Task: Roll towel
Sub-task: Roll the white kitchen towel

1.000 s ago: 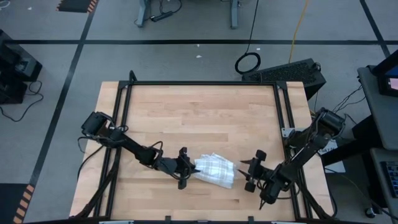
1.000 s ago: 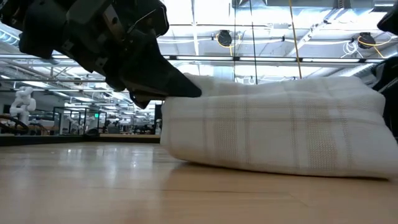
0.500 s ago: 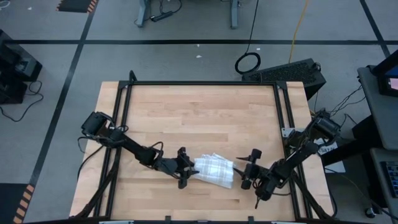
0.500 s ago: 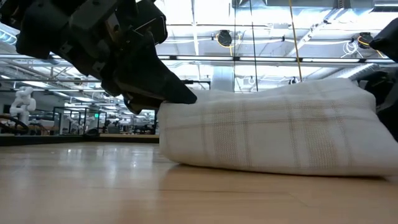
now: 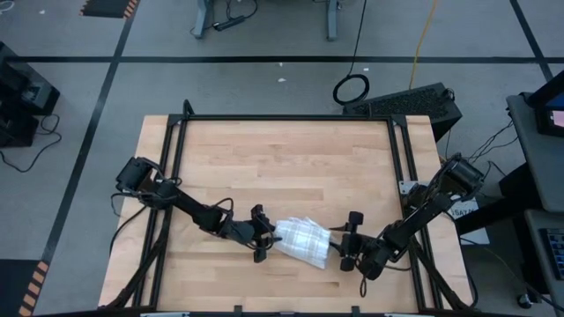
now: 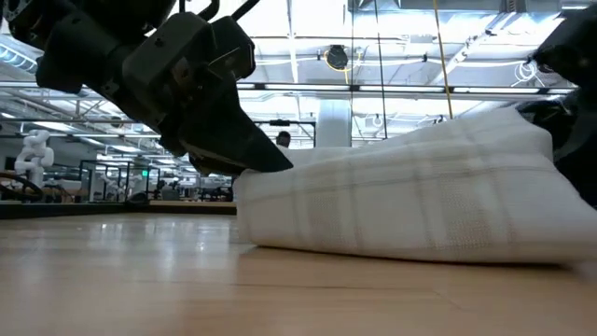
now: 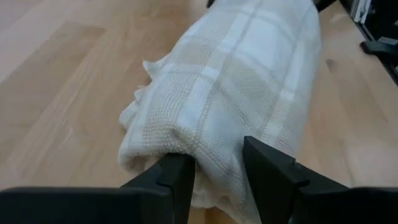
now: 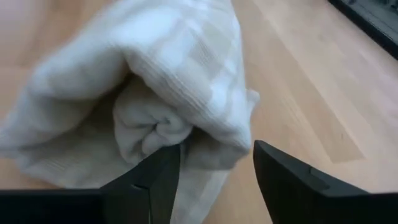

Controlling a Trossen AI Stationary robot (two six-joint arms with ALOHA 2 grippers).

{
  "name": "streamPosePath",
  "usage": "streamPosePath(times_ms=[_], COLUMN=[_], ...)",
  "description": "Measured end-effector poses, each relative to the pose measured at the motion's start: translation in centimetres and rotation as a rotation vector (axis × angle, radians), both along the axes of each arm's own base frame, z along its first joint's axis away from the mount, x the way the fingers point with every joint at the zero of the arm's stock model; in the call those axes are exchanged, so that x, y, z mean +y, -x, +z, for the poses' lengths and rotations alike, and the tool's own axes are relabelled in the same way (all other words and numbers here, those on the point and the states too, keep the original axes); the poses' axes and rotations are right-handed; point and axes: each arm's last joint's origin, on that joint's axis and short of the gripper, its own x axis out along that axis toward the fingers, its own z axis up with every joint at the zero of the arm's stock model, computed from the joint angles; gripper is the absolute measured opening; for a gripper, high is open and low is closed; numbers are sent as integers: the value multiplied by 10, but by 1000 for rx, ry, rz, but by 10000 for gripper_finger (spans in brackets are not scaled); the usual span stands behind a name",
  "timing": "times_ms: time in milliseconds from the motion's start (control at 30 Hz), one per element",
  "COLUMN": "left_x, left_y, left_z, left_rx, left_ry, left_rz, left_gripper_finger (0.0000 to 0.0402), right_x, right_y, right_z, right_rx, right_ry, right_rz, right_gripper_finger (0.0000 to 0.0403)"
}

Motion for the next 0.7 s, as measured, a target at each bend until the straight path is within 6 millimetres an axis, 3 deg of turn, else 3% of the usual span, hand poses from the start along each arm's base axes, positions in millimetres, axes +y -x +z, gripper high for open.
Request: streamPosePath(times_ms=[167,433,700], left_x=[2,5,14], left_y=[-1,2,31], left_z=[1,11,62], left_rx=[-19,-38,7], left_ry=[-49,-77,-106], left_rz=[51,100,134], left_gripper_finger=[142,142,142], right_x=[3,0,-2], right_y=[-5,-12,-15], right_z=[6,8,8], right_rx=[-10,-31,-39], right_ry=[-68,-118,-142], right_rz=[55,44,22], right_gripper_finger=[163,17,7])
